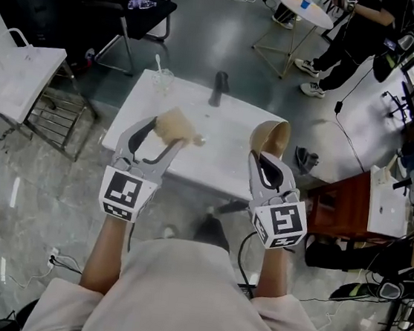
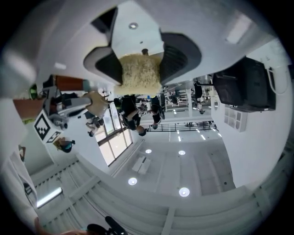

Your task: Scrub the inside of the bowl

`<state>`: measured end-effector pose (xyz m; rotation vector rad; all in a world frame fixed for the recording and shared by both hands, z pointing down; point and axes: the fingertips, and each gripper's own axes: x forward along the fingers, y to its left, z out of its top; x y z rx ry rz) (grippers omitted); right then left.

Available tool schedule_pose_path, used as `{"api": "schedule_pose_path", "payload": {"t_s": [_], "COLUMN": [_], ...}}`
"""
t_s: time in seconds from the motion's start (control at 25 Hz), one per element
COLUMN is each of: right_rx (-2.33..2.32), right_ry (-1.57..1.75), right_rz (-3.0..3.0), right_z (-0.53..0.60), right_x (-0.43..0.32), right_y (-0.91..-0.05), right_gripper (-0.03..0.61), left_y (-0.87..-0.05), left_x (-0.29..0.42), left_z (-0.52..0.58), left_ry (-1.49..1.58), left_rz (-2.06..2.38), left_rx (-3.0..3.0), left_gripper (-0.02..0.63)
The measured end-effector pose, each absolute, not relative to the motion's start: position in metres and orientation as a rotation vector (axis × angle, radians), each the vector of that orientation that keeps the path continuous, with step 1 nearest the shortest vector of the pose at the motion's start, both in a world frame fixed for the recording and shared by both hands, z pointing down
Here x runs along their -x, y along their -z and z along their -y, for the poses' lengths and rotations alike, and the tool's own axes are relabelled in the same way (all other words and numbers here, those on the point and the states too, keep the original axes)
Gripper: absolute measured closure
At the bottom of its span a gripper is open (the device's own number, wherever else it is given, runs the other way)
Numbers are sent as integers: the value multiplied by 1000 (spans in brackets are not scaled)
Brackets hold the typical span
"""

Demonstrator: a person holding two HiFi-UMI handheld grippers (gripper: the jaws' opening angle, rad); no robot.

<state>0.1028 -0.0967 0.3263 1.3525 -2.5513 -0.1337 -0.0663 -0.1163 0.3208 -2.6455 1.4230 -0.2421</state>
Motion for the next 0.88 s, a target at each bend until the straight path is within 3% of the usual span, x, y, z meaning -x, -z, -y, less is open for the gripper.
{"api": "schedule_pose_path", "payload": {"t_s": [0.88], "right_rx": [-1324], "right_ry": [148], "right_rz": [2489], "right_z": [118], "right_x": [-99], "right_y": [-344], "right_gripper": [563], "left_y": [-324], "left_x": [65], "left_z": [131], "left_ry": [174], "left_rz": [-1428], "left_rx": [2744], "left_gripper": [358]}}
